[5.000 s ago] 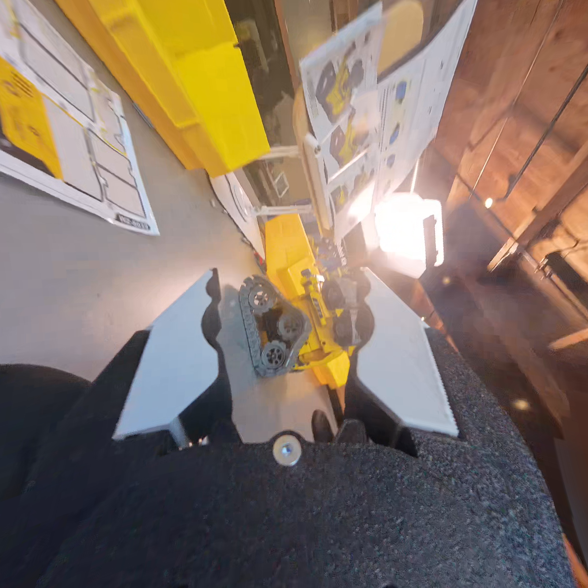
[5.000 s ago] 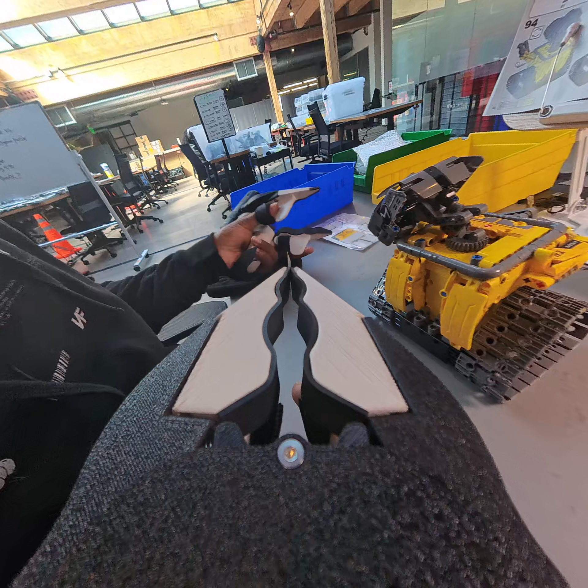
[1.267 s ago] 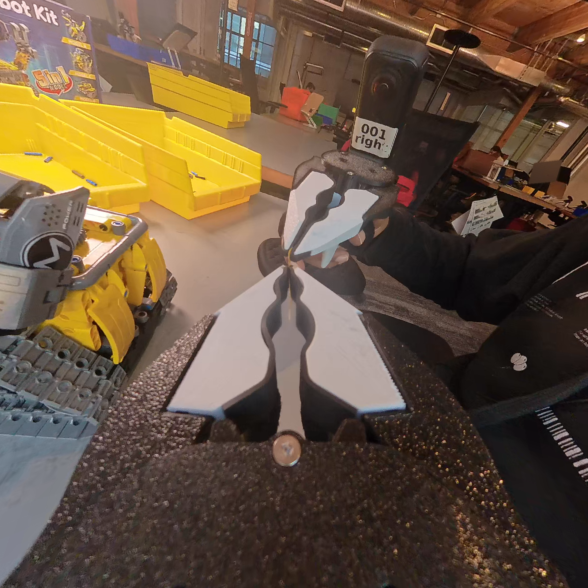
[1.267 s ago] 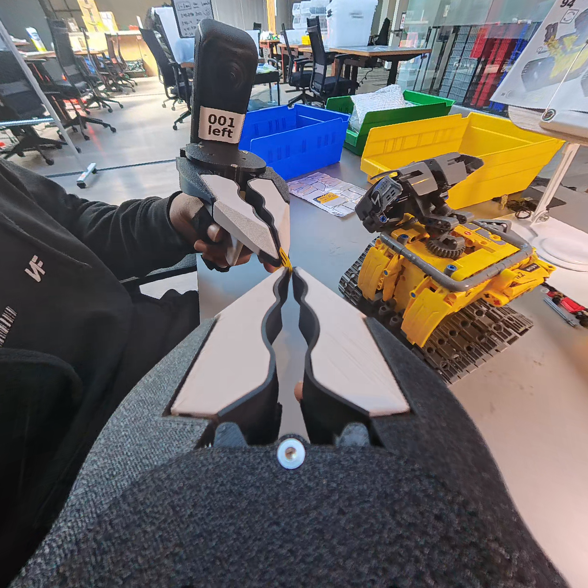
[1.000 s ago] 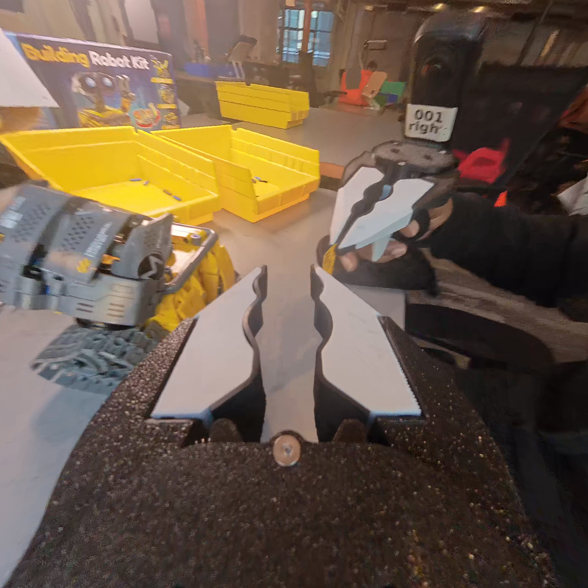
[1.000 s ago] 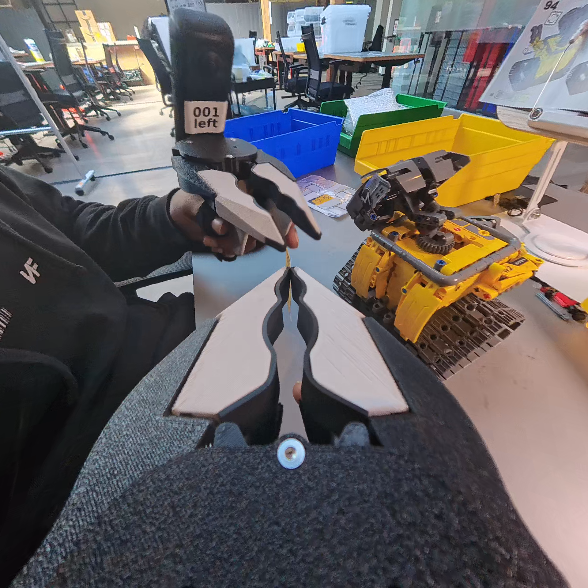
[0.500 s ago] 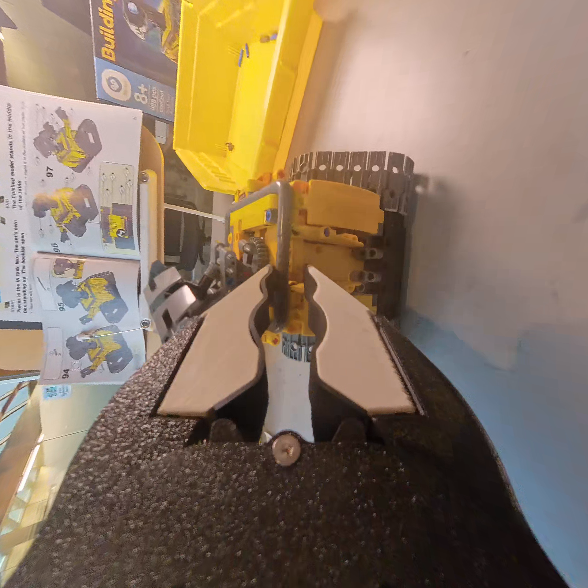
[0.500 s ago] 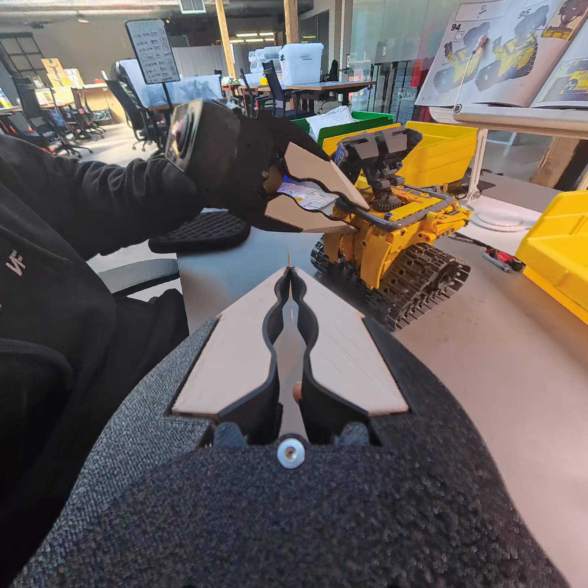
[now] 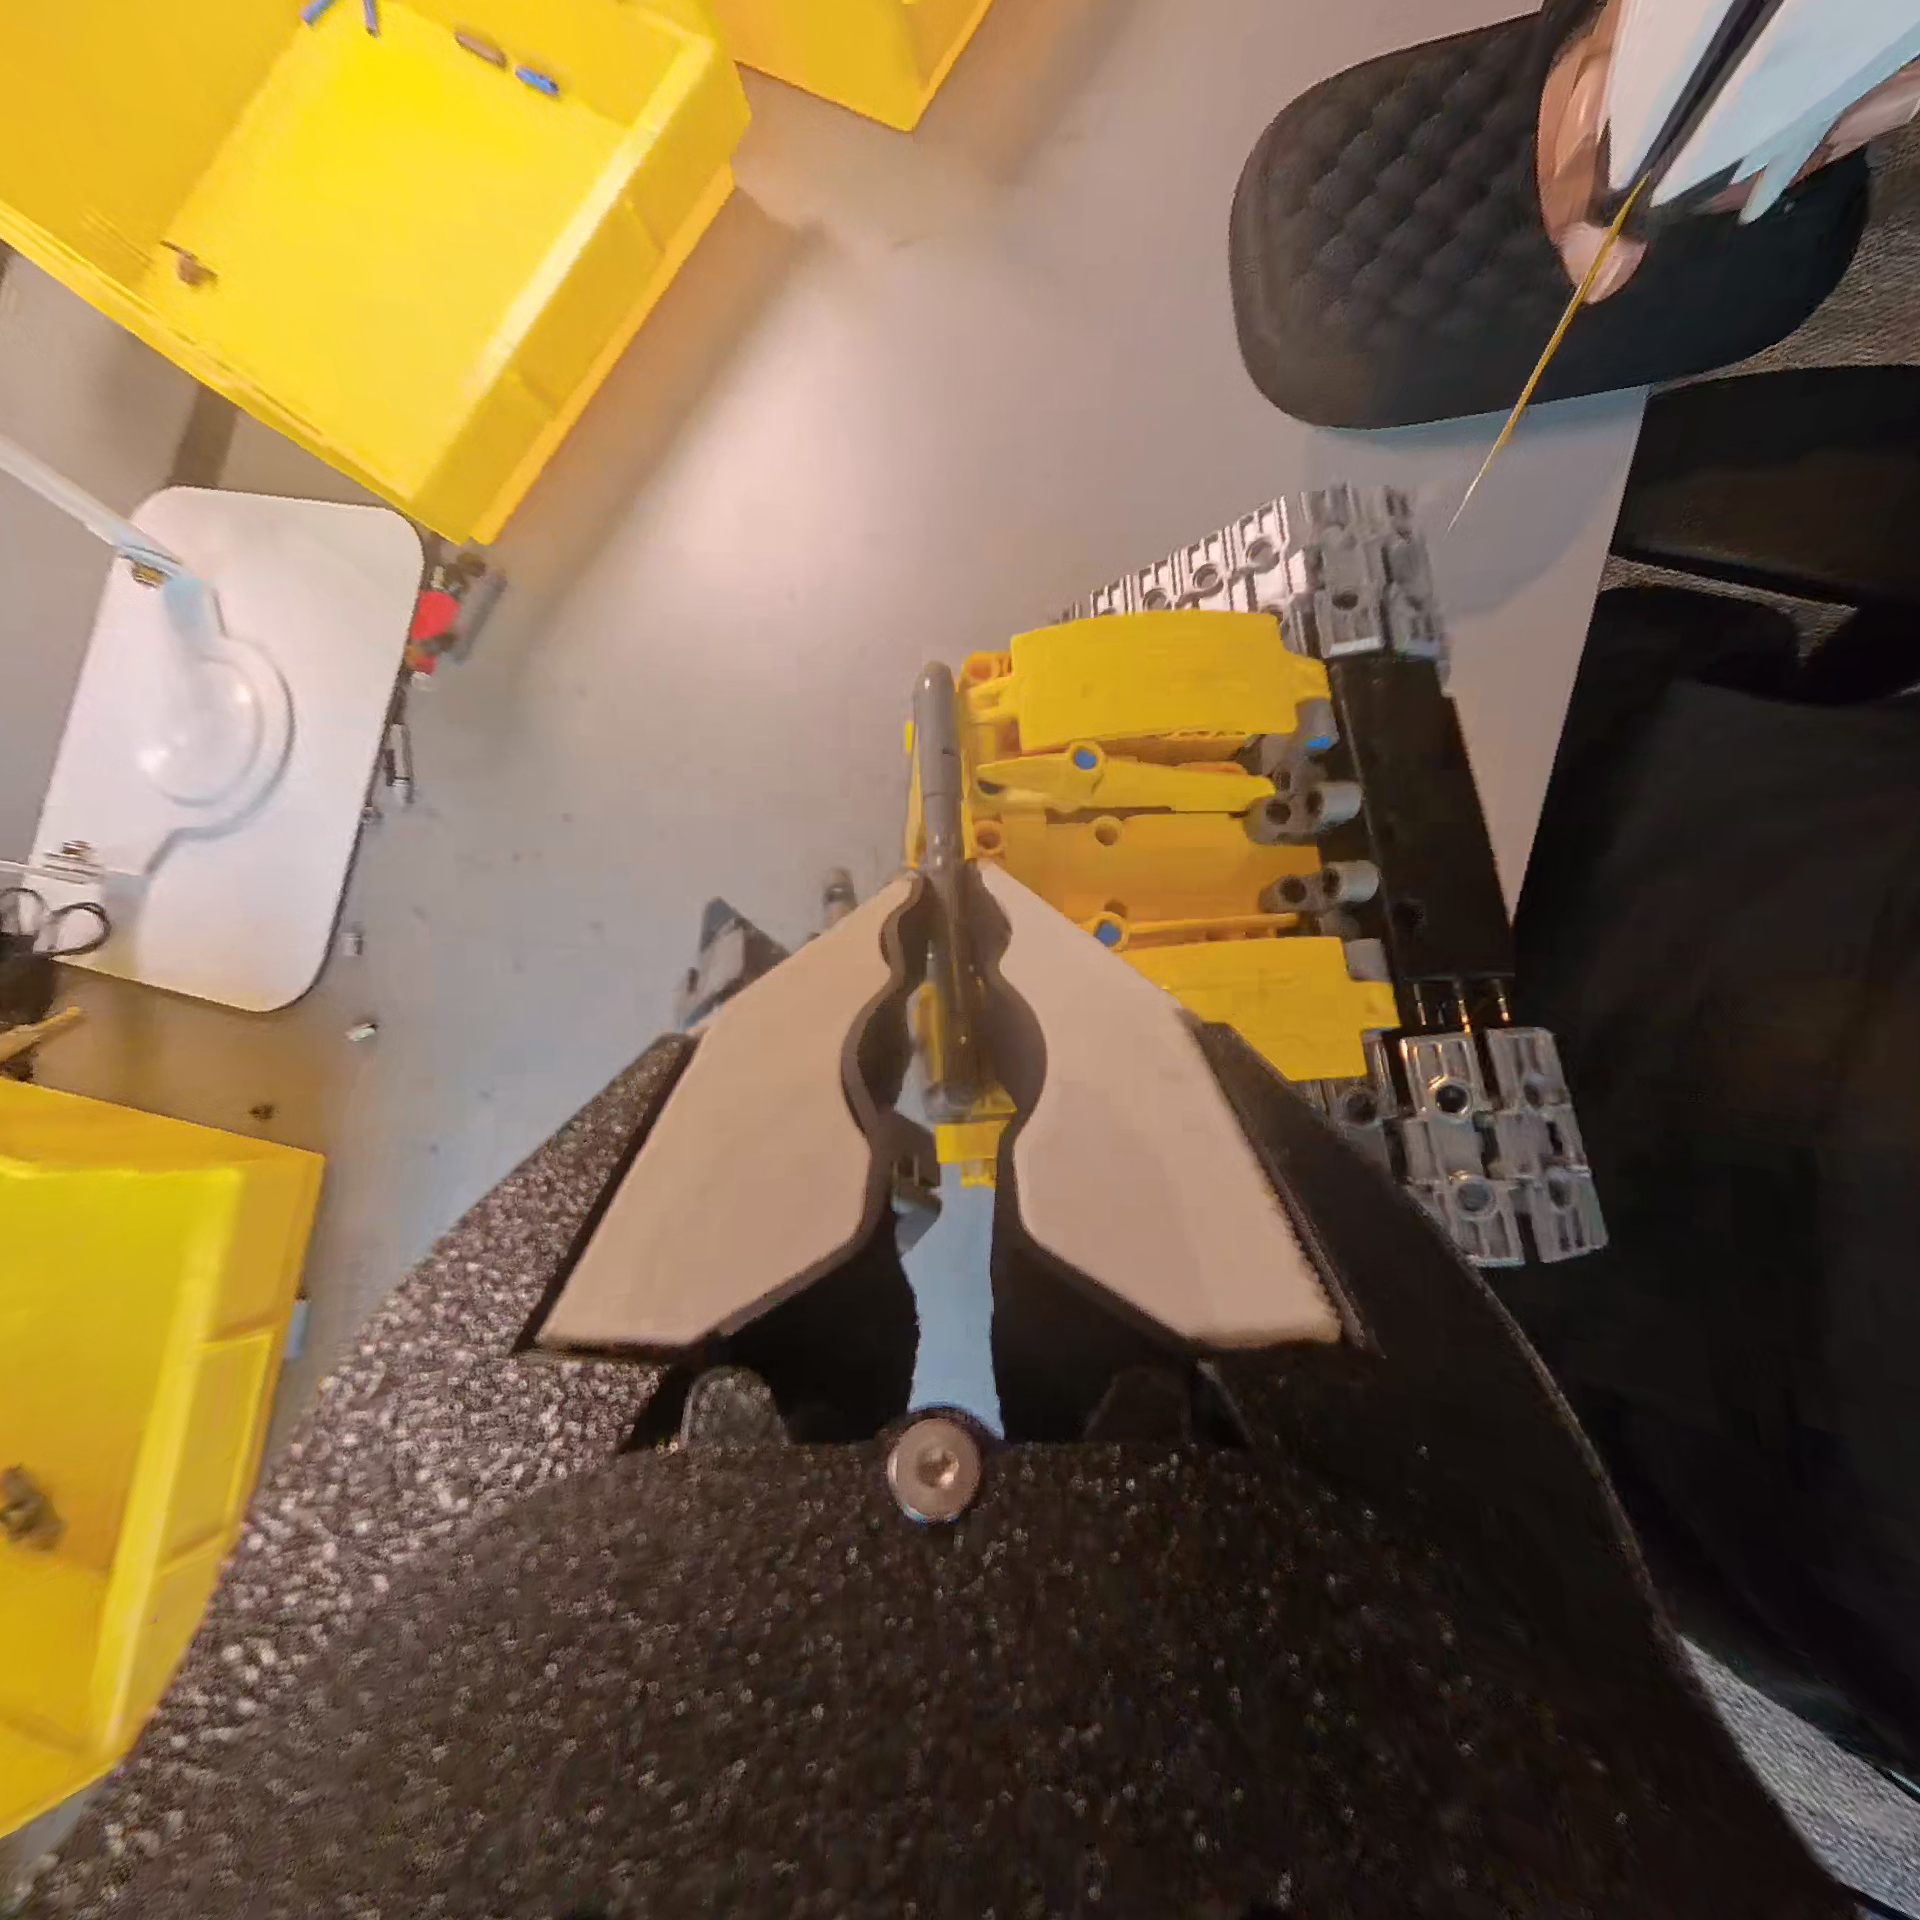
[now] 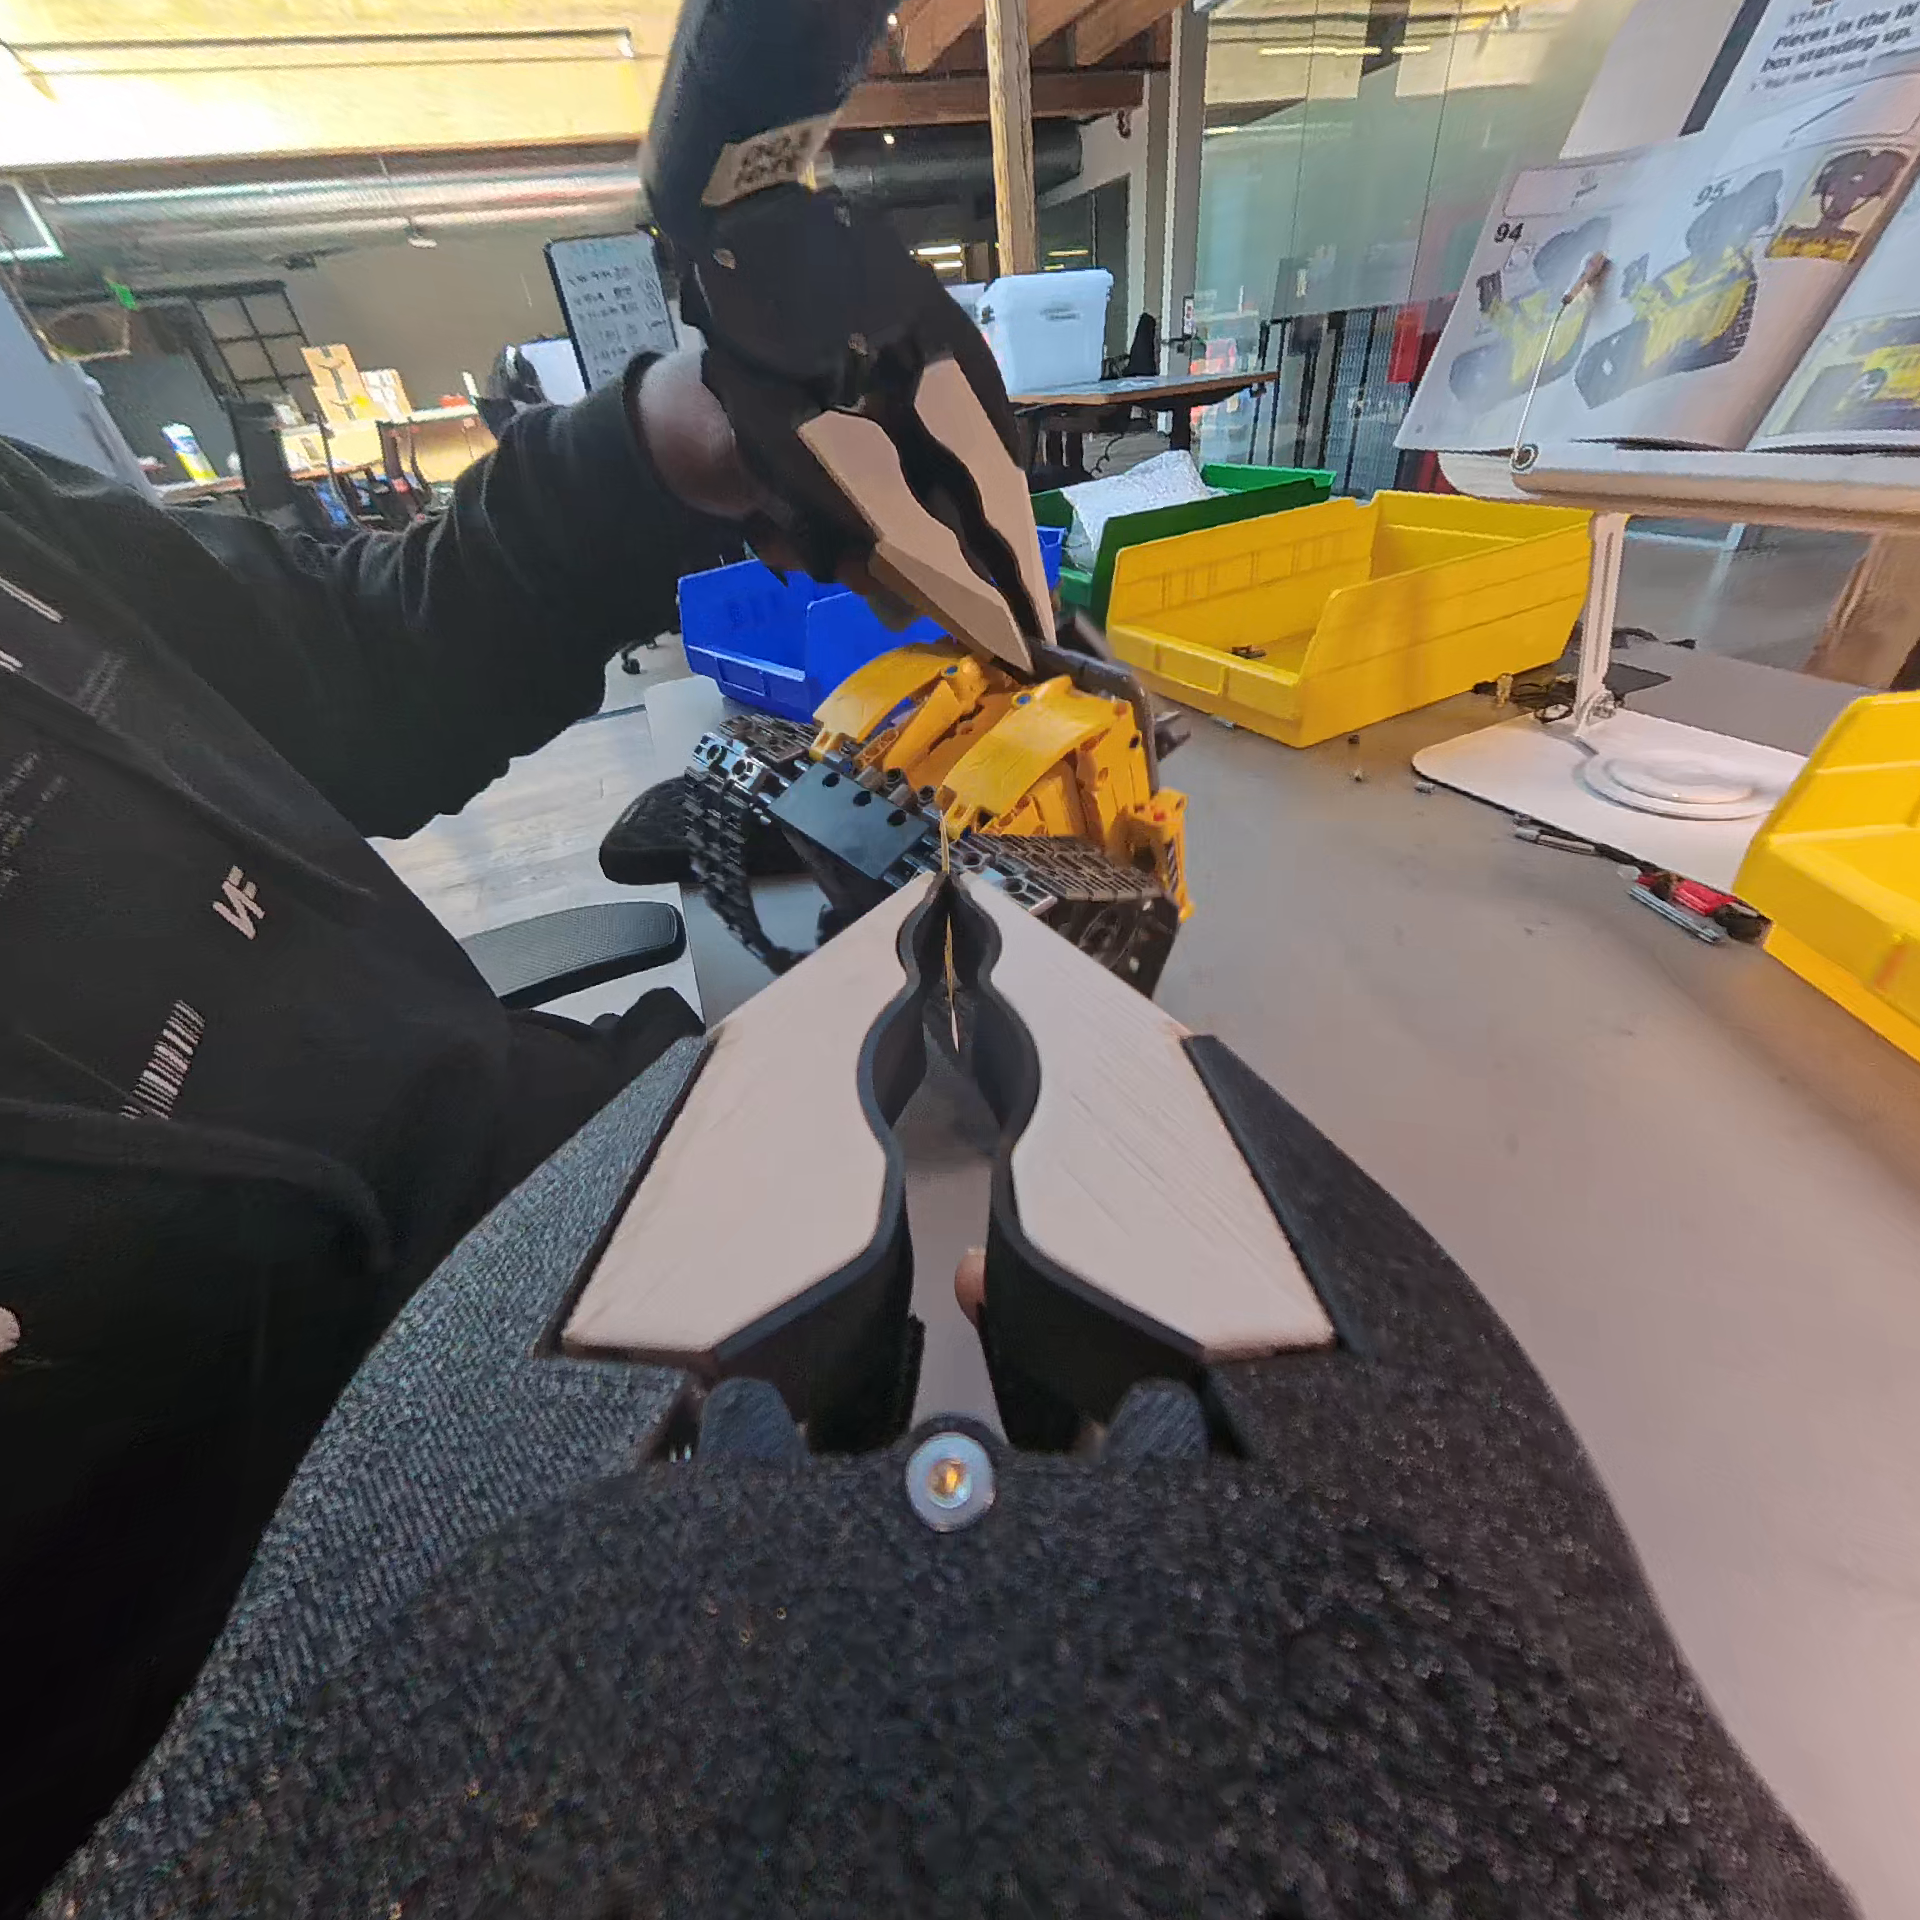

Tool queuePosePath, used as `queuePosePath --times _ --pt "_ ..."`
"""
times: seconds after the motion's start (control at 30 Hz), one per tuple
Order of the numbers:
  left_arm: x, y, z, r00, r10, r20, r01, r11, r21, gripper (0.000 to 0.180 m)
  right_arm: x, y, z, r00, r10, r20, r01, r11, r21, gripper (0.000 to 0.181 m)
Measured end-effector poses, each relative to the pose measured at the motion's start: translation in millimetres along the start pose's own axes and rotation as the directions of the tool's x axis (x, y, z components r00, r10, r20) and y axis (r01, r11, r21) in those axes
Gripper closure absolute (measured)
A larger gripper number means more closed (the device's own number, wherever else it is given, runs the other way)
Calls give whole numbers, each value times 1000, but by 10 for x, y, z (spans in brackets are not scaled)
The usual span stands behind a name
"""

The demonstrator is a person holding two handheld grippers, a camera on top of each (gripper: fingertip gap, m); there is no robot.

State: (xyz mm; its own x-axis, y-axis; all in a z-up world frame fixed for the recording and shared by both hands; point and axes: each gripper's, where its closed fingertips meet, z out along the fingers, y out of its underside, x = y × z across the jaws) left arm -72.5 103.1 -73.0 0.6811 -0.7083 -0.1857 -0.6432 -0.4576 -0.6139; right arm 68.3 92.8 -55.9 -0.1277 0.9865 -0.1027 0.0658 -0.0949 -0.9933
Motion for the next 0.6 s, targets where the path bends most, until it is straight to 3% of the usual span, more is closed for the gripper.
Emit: queuePosePath --times 0.27,0.43,0.6 --pt "-70 65 146 991 -68 -111 82 988 127 174 -99 -246 217 994 62 84 -63 998 4 181" --pt "-62 51 131 982 -49 -183 85 978 193 173 -15 -435 479 967 193 168 -180 980 -91 181" --pt "-104 43 84 974 12 -228 46 967 250 174 29 -523 746 921 262 288 -185 946 -268 181"
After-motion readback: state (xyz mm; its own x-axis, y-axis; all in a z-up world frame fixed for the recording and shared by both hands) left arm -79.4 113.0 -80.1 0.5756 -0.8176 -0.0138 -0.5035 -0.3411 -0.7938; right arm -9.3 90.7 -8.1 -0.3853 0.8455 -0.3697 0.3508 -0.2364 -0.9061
